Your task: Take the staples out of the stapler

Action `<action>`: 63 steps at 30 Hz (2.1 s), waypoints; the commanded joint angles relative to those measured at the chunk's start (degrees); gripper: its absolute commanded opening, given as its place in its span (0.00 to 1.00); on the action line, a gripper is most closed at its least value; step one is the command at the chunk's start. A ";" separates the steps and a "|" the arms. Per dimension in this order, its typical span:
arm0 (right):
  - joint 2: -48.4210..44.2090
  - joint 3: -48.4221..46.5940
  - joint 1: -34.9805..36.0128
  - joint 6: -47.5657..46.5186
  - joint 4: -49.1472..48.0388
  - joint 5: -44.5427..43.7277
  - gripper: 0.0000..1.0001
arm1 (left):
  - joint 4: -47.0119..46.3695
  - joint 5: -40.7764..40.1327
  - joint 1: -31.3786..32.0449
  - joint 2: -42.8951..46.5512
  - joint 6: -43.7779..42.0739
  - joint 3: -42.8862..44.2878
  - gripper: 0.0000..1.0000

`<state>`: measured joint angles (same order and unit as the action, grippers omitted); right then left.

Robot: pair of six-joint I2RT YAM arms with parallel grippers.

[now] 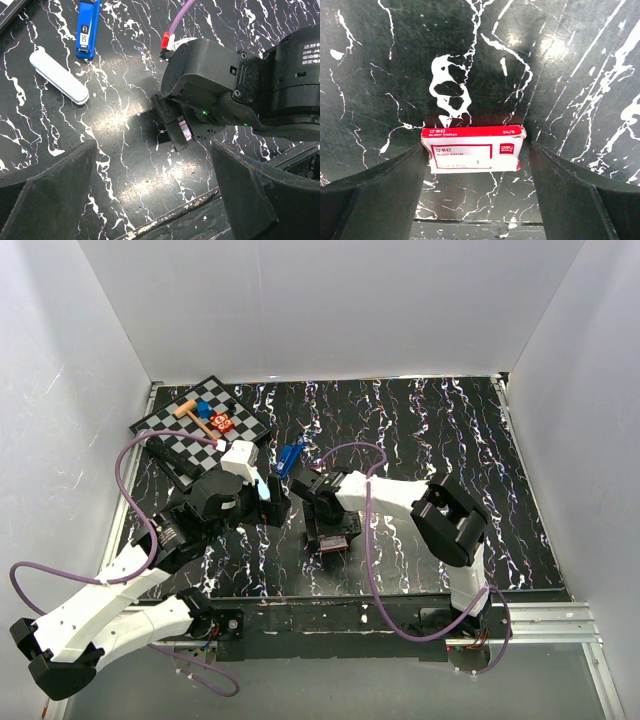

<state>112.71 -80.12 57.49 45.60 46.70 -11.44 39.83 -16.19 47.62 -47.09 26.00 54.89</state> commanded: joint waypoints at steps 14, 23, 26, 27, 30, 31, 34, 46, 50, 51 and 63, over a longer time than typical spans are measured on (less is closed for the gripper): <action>-16.98 3.65 0.43 -2.01 1.56 -10.08 0.91 | 1.56 -4.99 -0.15 -0.46 -2.61 5.31 0.98; -27.70 6.02 0.34 -8.95 1.29 -19.31 0.93 | 2.53 -9.48 -0.15 -3.00 -4.29 8.65 0.98; -31.05 6.90 0.34 -11.67 0.50 -22.21 0.93 | 1.57 -9.92 -0.15 -3.88 -4.90 9.26 0.98; -32.10 7.08 0.34 -12.55 0.50 -23.35 0.93 | 1.30 -9.83 -0.15 -3.97 -4.99 9.35 0.98; -34.56 7.17 0.34 -14.49 1.20 -27.30 0.94 | -0.01 -9.39 -0.15 -4.68 -4.99 9.62 0.98; -35.27 6.91 0.25 -14.75 1.90 -28.71 0.94 | -0.54 -8.96 -0.15 -4.76 -4.99 9.53 0.98; -36.68 5.77 0.25 -15.55 4.27 -32.49 0.94 | -2.12 -9.12 -0.15 -5.03 -5.17 9.53 0.98; -44.93 4.09 -4.66 -15.02 9.73 -41.13 0.97 | -5.73 -10.80 -0.15 -9.33 -6.40 12.43 0.98; -49.15 6.72 -10.55 -17.30 5.87 -36.91 0.97 | -7.66 -8.87 -0.15 -11.00 -7.54 13.39 0.98; -50.12 7.16 -11.95 -17.83 5.43 -35.59 0.97 | -8.01 -8.69 -0.15 -11.53 -7.63 13.75 0.98; -47.14 5.24 -18.65 -20.29 4.11 -29.61 0.97 | -10.21 -6.84 -0.15 -12.85 -9.30 14.89 0.98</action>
<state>64.90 -72.95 39.31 26.55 53.41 -42.22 31.24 -23.38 47.62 -60.93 17.87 67.57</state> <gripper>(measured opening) 0.972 0.981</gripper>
